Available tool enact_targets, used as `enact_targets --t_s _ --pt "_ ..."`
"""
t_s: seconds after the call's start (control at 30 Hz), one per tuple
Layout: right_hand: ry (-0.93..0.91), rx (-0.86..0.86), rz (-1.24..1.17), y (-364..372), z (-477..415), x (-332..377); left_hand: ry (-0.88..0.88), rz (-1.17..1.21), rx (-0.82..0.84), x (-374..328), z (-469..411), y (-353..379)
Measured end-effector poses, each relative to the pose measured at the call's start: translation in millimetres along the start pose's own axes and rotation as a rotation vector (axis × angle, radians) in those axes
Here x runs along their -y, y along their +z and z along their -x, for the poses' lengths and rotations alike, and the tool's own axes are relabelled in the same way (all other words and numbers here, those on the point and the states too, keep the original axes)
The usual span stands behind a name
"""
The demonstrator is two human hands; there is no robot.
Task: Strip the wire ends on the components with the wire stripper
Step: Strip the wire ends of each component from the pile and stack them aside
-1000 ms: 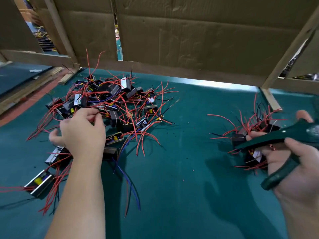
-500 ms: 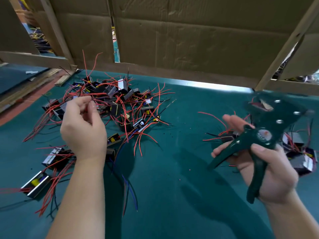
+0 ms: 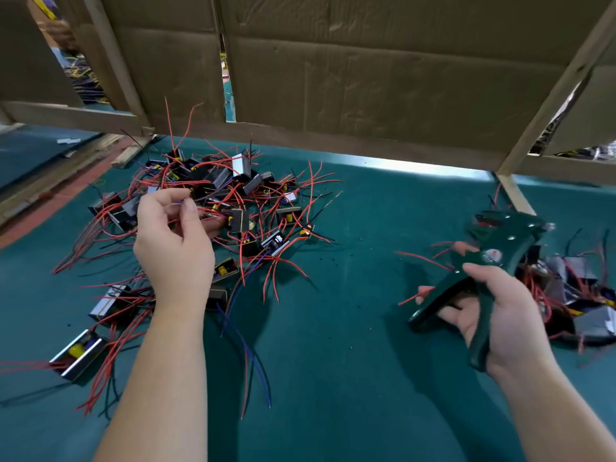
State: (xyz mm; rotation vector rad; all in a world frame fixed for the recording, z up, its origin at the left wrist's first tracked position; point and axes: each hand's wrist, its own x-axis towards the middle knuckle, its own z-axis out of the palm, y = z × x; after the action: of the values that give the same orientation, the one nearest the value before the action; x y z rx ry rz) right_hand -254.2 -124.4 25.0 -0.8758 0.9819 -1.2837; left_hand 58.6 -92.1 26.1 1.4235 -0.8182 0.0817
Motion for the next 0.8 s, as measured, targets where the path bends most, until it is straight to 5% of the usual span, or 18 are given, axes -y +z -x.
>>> enact_targets --t_s 0.23,0.43,0.63,0.8 --pt "-0.275 0.189 -0.075 5.5 20.1 9.4 -0.352 0.616 0.189 -10.2 0.1 8.4" --pt "0.245 0.684 -0.581 18.0 30.0 22.2 -0.483 0.944 0.495 -41.1 20.6 19.7" --pt "0.391 0.848 -0.487 30.9 34.4 6.9 -0.417 0.862 0.87 -56.3 54.7 34.5" --pt "0.399 0.779 -0.524 30.4 30.2 7.0 -0.338 0.745 0.865 -51.2 53.8 32.9"
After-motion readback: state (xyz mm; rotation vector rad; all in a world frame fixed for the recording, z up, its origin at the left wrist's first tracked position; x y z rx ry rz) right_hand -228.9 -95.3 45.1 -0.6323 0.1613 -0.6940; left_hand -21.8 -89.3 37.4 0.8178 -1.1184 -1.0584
